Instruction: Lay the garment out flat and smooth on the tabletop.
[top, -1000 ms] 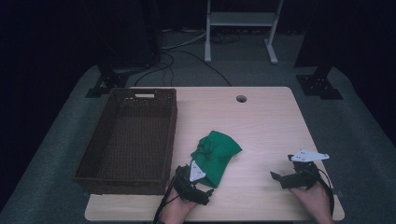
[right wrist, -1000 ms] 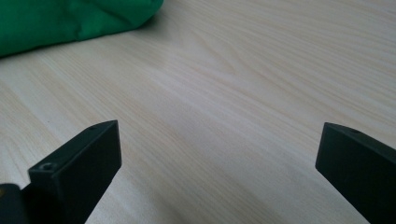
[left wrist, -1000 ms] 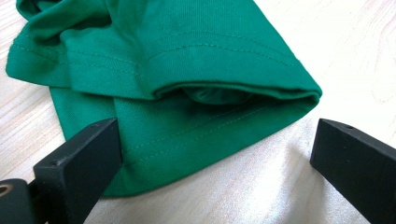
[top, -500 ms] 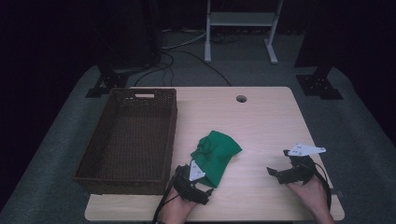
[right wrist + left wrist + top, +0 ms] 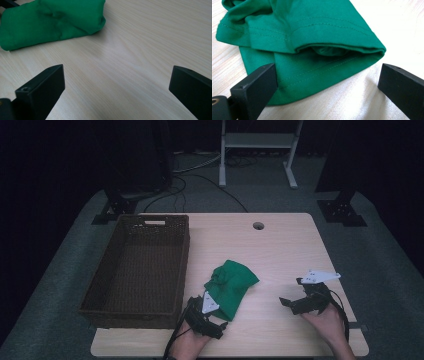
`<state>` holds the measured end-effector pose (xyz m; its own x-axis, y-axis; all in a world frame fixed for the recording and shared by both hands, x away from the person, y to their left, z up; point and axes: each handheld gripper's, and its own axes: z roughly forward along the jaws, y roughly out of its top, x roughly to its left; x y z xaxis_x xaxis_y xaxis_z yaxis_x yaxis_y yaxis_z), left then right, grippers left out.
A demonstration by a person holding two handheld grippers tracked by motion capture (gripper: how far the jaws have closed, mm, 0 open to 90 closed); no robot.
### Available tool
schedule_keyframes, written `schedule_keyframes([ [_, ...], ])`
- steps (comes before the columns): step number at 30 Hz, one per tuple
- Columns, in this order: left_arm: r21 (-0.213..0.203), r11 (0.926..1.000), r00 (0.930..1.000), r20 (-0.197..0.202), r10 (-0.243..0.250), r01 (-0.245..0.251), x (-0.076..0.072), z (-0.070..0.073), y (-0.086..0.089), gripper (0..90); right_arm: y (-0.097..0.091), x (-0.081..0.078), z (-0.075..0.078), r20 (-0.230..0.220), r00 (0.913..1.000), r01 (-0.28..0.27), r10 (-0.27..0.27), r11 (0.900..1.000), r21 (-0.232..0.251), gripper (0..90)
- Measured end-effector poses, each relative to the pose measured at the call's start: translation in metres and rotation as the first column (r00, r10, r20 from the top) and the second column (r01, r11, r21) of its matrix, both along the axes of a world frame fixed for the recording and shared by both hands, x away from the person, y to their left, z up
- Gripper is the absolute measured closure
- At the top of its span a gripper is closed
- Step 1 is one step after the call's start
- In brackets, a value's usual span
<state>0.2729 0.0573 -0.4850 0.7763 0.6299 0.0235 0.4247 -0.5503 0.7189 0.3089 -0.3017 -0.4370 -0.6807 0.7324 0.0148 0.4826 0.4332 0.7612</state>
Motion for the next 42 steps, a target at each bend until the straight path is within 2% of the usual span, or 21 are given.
schedule_keyframes([
  [8,-0.001,0.9994,0.9994,-0.001,-0.034,0.034,0.001,0.0,0.004,1.2,0.006,0.002,0.005,0.002,0.9998,-0.021,0.021,0.9995,0.022,0.0],
  [20,0.0,0.9995,0.9995,-0.001,-0.033,0.033,0.001,0.0,0.004,1.1,0.011,0.006,0.013,0.012,0.9992,-0.039,0.038,0.9989,0.026,0.0],
  [26,0.0,0.9995,0.9995,-0.001,-0.033,0.033,0.001,0.0,0.004,1.2,0.013,0.01,0.014,0.002,0.9991,-0.042,0.042,0.9989,0.019,0.0],
  [29,-0.001,0.9995,0.9995,-0.001,-0.032,0.032,0.001,0.0,0.004,1.1,0.014,0.012,0.016,0.001,0.9988,-0.048,0.048,0.9984,0.03,0.0],
  [42,-0.003,0.9996,0.9996,0.0,-0.029,0.029,0.001,0.0,0.004,1.0,0.027,0.023,0.023,-0.011,0.997,-0.077,0.077,0.9966,0.032,0.0],
])
